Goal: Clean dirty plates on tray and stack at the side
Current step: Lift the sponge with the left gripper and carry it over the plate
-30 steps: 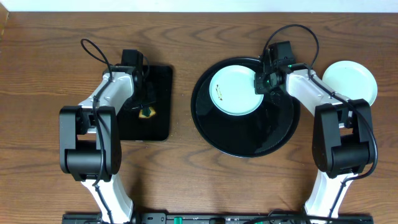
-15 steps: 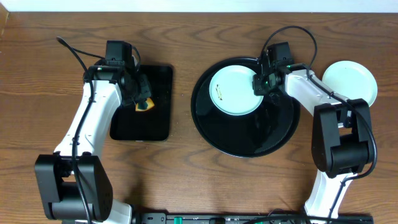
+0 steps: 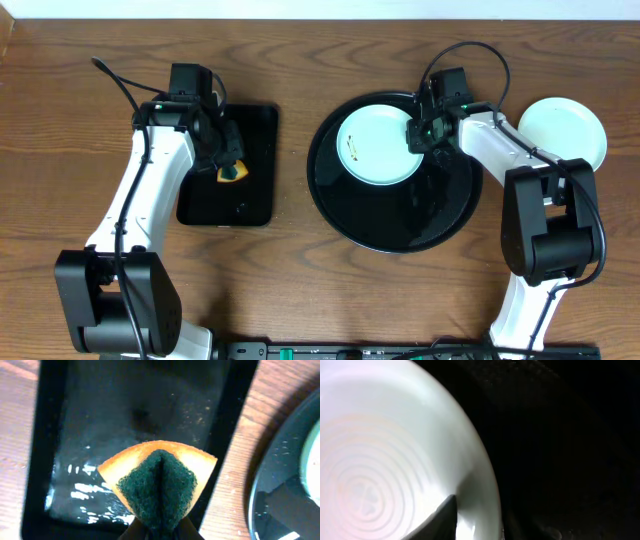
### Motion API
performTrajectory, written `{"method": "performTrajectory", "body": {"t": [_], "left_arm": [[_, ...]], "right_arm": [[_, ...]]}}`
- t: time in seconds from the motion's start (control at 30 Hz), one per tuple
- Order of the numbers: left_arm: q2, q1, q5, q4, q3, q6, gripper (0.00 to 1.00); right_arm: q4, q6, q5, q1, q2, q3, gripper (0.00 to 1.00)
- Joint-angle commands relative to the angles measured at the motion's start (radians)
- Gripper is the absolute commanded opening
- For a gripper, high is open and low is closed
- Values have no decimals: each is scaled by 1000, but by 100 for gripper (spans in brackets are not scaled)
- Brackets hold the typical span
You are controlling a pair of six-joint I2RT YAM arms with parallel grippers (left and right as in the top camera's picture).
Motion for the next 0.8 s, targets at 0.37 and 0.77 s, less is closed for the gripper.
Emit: {"method": "performTrajectory", "body": {"t": [0.37,0.77], "left_arm": [[3,-119,-31,85,56,29,7],[106,-453,-16,497,84,-8,7]], "right_arm": [[-14,5,11,11,21,-13,1],[-26,6,-17,15,21,-13,1]]}}
